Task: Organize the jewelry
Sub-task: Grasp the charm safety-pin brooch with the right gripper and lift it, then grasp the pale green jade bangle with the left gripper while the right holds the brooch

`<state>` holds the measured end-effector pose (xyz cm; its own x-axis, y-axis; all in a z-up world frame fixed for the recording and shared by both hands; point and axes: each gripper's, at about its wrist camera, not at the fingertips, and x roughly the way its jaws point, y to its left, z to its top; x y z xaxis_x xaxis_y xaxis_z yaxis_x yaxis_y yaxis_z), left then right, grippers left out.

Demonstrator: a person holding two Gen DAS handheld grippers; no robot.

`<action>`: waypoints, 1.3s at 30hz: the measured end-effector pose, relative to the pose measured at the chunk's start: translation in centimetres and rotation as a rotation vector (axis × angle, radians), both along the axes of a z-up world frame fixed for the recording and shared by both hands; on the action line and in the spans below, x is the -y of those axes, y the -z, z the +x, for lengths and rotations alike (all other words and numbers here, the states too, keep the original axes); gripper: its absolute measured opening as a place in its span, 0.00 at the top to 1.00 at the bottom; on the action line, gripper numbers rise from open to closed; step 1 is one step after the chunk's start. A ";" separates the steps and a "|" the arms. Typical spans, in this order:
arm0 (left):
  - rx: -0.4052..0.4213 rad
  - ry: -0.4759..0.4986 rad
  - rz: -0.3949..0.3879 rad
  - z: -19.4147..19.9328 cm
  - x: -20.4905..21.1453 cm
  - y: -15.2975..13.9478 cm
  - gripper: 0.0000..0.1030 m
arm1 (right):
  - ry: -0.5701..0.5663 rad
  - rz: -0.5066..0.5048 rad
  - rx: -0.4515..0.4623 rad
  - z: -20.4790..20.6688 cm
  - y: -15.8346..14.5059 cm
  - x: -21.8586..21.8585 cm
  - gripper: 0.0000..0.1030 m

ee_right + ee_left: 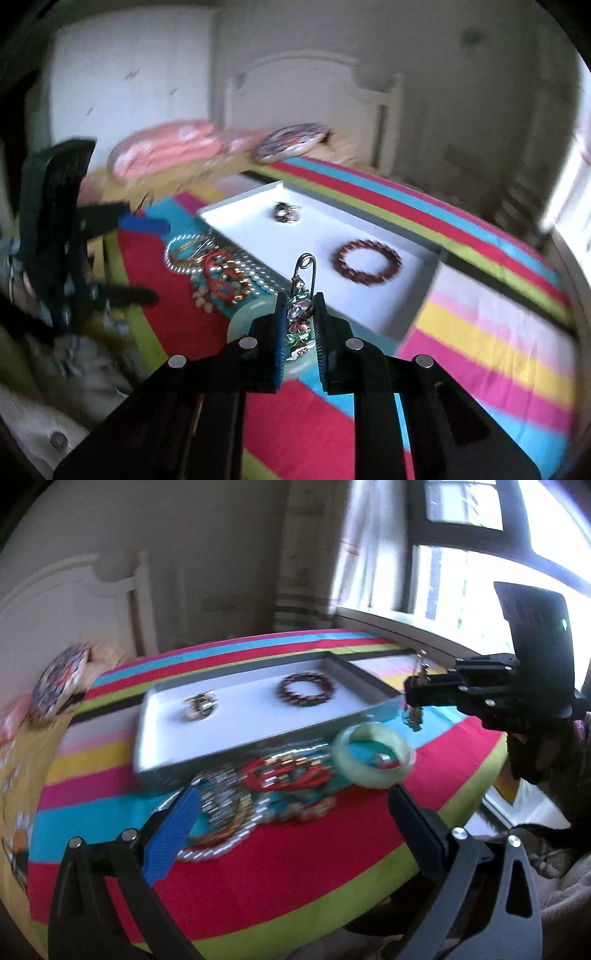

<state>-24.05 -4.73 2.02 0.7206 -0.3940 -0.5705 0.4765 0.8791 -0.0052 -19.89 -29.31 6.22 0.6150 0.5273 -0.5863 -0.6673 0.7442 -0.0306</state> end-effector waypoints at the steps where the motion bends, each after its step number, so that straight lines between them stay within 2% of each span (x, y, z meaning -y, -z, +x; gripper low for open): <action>1: 0.004 0.022 0.017 0.1 0.9 0.0 0.03 | 0.039 0.036 -0.020 0.1 0.2 0.9 0.84; 3: -0.002 0.057 0.038 1.0 2.6 0.2 0.03 | 0.103 0.088 -0.054 0.2 0.6 2.5 0.84; 7: -0.082 0.111 0.005 3.4 5.0 0.8 0.03 | 0.167 0.164 -0.074 0.3 0.8 4.3 0.84; 9: -0.100 0.129 0.016 4.2 6.0 1.2 0.03 | 0.183 0.190 -0.070 0.2 0.7 5.2 0.84; 13: -0.116 0.168 0.074 5.2 8.1 2.0 0.03 | 0.192 0.204 -0.075 0.4 0.9 5.6 0.84; 21: -0.169 0.174 0.193 6.4 10.3 3.4 0.03 | 0.192 0.221 -0.094 0.3 1.7 6.0 0.84; 27: -0.211 0.170 0.206 7.5 10.5 3.5 0.04 | 0.199 0.225 -0.096 0.3 1.7 6.2 0.84; 29: -0.204 0.170 0.221 7.4 10.8 3.4 0.06 | 0.199 0.224 -0.094 0.2 1.6 6.1 0.84; 30: -0.193 0.179 0.227 7.3 10.9 3.3 0.17 | 0.200 0.224 -0.094 0.3 1.7 6.1 0.84; 33: -0.174 0.203 0.236 6.8 11.2 3.0 0.24 | 0.200 0.224 -0.099 0.3 1.8 6.1 0.84; 35: -0.147 0.208 0.252 6.4 11.4 3.0 0.24 | 0.199 0.223 -0.101 0.3 1.8 6.1 0.84; 39: -0.130 0.207 0.234 6.0 11.3 3.0 0.24 | 0.201 0.224 -0.100 0.3 1.8 6.0 0.84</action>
